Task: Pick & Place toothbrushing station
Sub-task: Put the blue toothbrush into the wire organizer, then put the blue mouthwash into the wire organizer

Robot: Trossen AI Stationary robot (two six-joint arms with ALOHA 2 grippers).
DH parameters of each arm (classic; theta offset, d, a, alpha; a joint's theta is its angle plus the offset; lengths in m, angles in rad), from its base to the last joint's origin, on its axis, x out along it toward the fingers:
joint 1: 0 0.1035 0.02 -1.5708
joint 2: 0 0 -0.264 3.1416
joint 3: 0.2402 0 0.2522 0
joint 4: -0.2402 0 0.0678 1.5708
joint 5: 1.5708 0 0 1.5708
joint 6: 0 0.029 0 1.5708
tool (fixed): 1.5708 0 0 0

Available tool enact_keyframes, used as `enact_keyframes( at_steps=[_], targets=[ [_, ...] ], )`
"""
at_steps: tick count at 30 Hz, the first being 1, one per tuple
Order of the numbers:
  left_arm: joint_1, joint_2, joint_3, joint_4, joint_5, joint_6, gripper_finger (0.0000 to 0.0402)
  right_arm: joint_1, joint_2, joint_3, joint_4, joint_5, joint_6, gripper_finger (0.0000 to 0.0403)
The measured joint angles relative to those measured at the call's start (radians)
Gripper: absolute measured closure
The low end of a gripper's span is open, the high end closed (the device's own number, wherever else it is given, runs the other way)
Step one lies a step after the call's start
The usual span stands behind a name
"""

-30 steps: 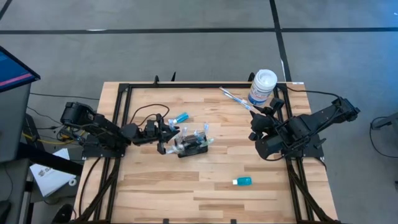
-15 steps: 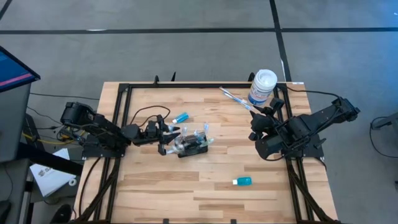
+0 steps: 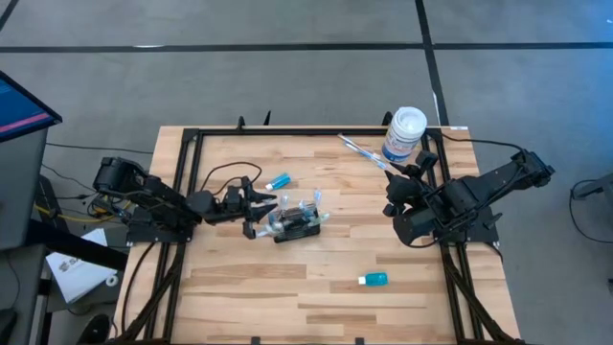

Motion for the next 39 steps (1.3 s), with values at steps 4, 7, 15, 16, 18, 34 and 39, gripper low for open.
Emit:
enact_keyframes(
  at_steps=[4,7,15,16,18,34,39],
  targets=[
    [0.000,0.000,0.000,0.038,0.000,0.001,0.0293,0.000,0.000,0.000,0.000,0.000,0.000,0.0301],
    [0.000,-0.013,0.000,0.053,0.016,0.003,0.0293,0.000,0.000,0.000,0.000,0.000,0.000,0.0301],
    [0.000,-0.150,0.000,0.054,0.019,0.111,0.0293,0.000,0.000,0.000,0.000,-0.002,0.009,0.0301],
    [0.000,-0.167,0.000,0.054,0.018,0.123,0.0293,0.000,0.000,0.000,0.000,-0.003,0.009,0.0301],
    [0.000,-0.193,0.000,0.050,0.006,0.145,0.0293,0.000,0.000,0.000,0.000,-0.003,0.010,0.0301],
    [0.080,-0.232,0.000,-0.220,-0.332,0.059,0.0293,0.000,0.000,0.000,0.000,-0.003,0.010,0.0301],
    [0.171,-0.232,0.000,-0.310,-0.291,-0.023,0.0293,0.000,0.002,0.000,0.000,-0.003,0.022,0.0301]
  ],
)
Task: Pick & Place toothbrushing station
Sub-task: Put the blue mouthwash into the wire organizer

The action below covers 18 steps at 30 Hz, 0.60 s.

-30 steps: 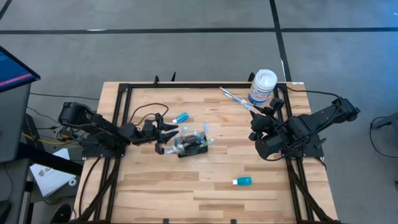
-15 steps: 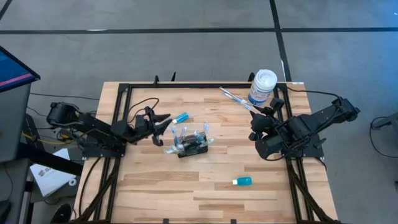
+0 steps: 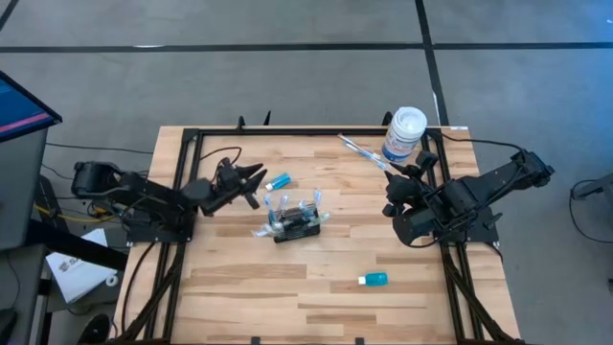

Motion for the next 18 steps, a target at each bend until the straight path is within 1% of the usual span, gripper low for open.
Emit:
enact_keyframes(
  at_steps=[5,9,18],
  targets=[
    [0.083,0.000,0.000,-0.104,0.073,-0.078,0.0293,0.000,0.000,0.000,0.000,0.000,0.000,0.0301],
    [0.120,0.000,0.000,-0.203,0.117,-0.132,0.0293,0.000,0.000,0.000,0.000,0.000,0.000,0.0301],
    [0.125,0.002,0.000,-0.375,0.114,-0.150,0.0293,-0.003,0.000,0.000,0.000,0.000,0.003,0.0301]
  ],
)
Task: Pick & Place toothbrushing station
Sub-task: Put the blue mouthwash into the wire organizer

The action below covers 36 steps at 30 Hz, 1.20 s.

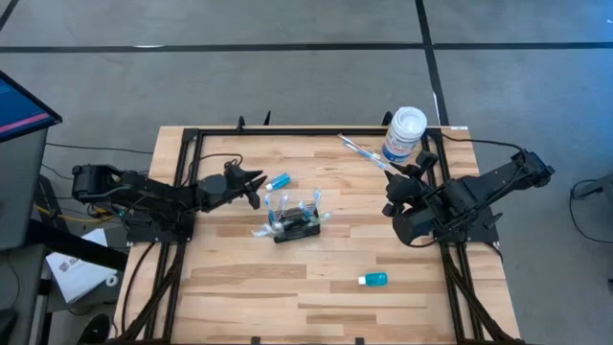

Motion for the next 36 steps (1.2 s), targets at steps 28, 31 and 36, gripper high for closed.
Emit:
enact_keyframes(
  at_steps=[28,31,36],
  targets=[
    [-0.001,0.318,-0.001,-0.062,-0.028,-0.119,0.0238,0.000,0.000,0.000,0.005,0.000,0.000,0.0301],
    [-0.001,0.338,-0.001,-0.039,-0.014,-0.120,0.0234,0.000,0.000,0.000,0.010,0.000,0.000,0.0301],
    [-0.011,0.354,-0.001,-0.027,0.026,-0.118,0.0222,0.000,0.000,0.000,0.012,-0.001,0.000,0.0301]
  ],
)
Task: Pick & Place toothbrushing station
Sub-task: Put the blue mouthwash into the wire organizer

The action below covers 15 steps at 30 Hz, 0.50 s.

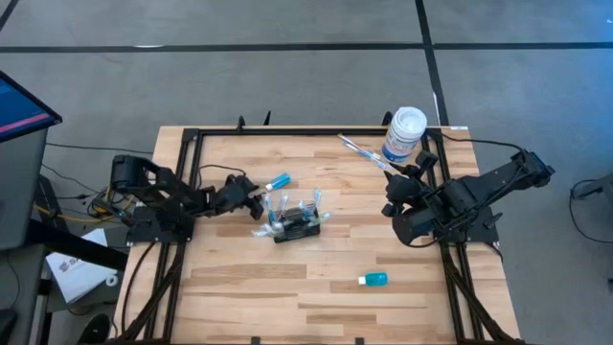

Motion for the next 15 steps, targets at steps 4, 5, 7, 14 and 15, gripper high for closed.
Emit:
enact_keyframes(
  at_steps=[4,5,7,14,15],
  targets=[
    [-0.028,0.001,0.000,0.006,-0.002,0.003,0.0211,0.000,0.000,0.000,0.003,0.000,0.000,0.0301],
    [-0.033,0.001,0.000,0.006,-0.010,0.003,0.0209,0.000,0.000,0.000,0.005,0.000,0.000,0.0301],
    [-0.038,0.003,0.000,0.006,-0.027,0.006,0.0205,0.000,0.000,0.000,0.009,0.000,0.000,0.0301],
    [-0.038,0.067,0.026,0.026,-0.047,0.008,0.0202,0.000,0.000,0.000,0.016,0.000,0.000,0.0301],
    [-0.038,0.084,0.037,0.033,-0.053,0.011,0.0203,0.000,0.000,0.000,0.016,0.000,0.000,0.0301]
  ],
)
